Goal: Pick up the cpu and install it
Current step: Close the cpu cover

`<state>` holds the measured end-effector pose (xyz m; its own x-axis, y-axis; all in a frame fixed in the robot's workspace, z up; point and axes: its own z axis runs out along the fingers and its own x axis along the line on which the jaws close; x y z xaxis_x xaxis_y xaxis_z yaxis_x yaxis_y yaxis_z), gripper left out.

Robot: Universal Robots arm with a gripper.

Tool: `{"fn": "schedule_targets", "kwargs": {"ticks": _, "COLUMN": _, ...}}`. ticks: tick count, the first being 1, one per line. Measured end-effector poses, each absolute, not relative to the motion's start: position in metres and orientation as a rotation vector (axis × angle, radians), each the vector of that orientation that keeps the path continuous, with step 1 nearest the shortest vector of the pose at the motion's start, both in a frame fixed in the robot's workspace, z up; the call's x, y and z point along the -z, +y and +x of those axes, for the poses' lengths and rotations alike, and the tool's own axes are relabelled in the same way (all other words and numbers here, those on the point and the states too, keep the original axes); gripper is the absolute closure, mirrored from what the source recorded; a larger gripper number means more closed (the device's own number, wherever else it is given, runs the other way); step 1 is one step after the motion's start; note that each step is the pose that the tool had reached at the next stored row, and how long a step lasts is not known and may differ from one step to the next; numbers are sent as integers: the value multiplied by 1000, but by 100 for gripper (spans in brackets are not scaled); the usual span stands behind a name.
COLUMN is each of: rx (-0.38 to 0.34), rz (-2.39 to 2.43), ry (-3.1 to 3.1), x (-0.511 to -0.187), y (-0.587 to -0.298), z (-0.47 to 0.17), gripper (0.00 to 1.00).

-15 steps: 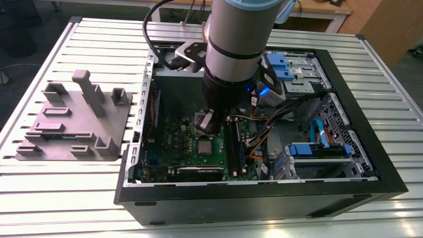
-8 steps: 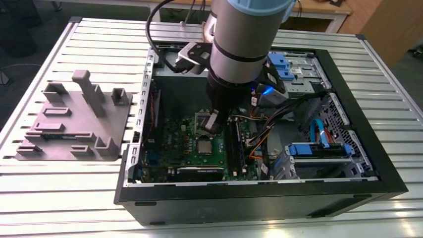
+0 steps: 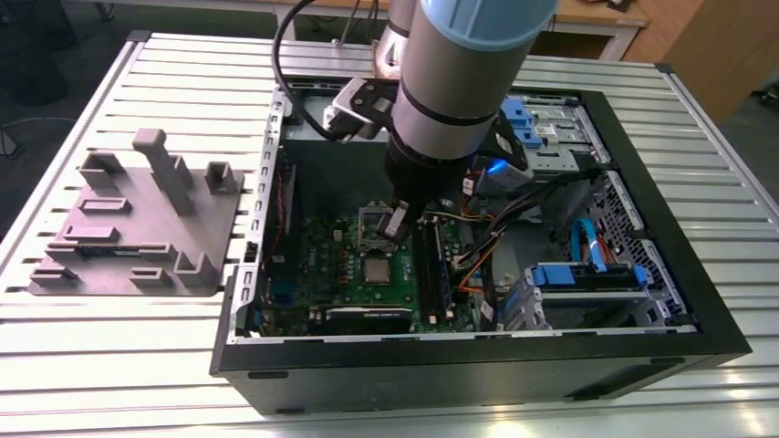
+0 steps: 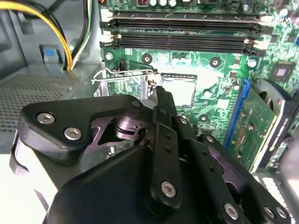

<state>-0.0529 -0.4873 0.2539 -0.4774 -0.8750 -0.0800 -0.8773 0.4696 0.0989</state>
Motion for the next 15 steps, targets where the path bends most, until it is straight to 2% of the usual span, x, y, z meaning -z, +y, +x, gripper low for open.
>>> {"fn": "schedule_targets", "kwargs": {"ticks": 15, "rx": -198, "rz": -1692, "ry": 2623, "x": -252, "y": -487, "z": -53, "gripper": 90}}
